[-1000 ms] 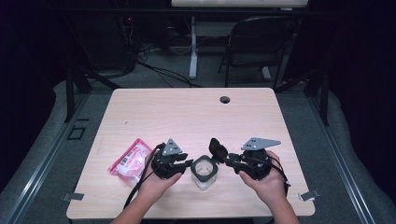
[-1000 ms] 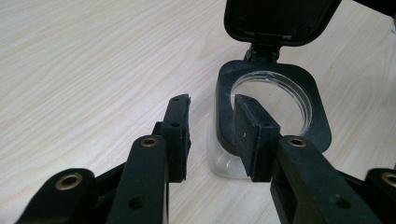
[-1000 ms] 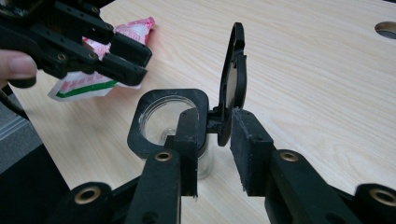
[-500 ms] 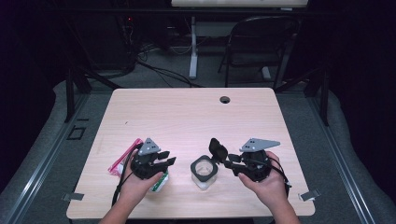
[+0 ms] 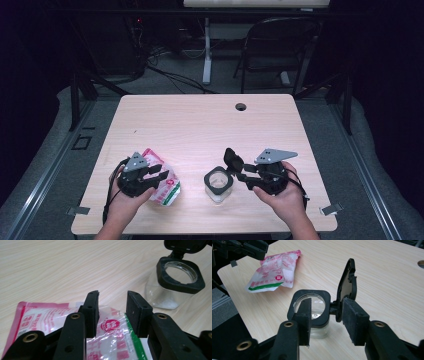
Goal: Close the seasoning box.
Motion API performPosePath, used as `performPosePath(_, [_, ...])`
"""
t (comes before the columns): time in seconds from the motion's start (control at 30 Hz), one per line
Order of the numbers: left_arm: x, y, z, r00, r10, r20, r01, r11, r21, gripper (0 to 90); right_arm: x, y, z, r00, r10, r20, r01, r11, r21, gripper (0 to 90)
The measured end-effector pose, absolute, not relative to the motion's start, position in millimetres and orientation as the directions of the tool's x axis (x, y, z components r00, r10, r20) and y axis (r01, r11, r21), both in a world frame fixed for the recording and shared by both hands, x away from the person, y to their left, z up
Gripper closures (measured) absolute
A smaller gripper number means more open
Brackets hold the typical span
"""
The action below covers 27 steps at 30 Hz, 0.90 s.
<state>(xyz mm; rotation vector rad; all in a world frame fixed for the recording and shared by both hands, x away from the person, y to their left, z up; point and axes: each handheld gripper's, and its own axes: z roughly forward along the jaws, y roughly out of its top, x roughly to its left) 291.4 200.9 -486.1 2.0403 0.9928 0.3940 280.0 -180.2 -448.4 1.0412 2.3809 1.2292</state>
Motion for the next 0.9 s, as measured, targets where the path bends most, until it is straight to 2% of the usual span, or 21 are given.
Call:
performPosePath(0.3, [279.3,228.1,-496.0,0.607,0.793,-0.052,0.51,-0.339,0.79,56.9,279.7,-172.9,-455.5,-0.74,0.663,0.111,0.467,0.388,0.794,57.6])
performPosePath(0.53, [268.4,246.3,-509.8,0.589,0.807,-0.042,0.512,-0.332,0.792,49.1,280.2,-167.6,-463.3,-0.745,0.657,0.115,0.474,0.399,0.785,56.2])
performPosePath(0.63, [265.2,253.5,-517.5,0.575,0.815,-0.071,0.538,-0.311,0.783,49.3,280.7,-165.3,-465.7,-0.745,0.656,0.123,0.478,0.397,0.784,55.8])
performPosePath(0.73, [262.9,258.3,-523.6,0.57,0.819,-0.065,0.548,-0.321,0.772,51.7,281.1,-164.0,-467.0,-0.745,0.654,0.128,0.48,0.393,0.784,55.4])
performPosePath(0.9, [260.4,256.9,-531.5,0.593,0.803,-0.054,0.549,-0.354,0.757,48.8,281.9,-163.4,-469.6,-0.74,0.658,0.137,0.486,0.384,0.785,54.5])
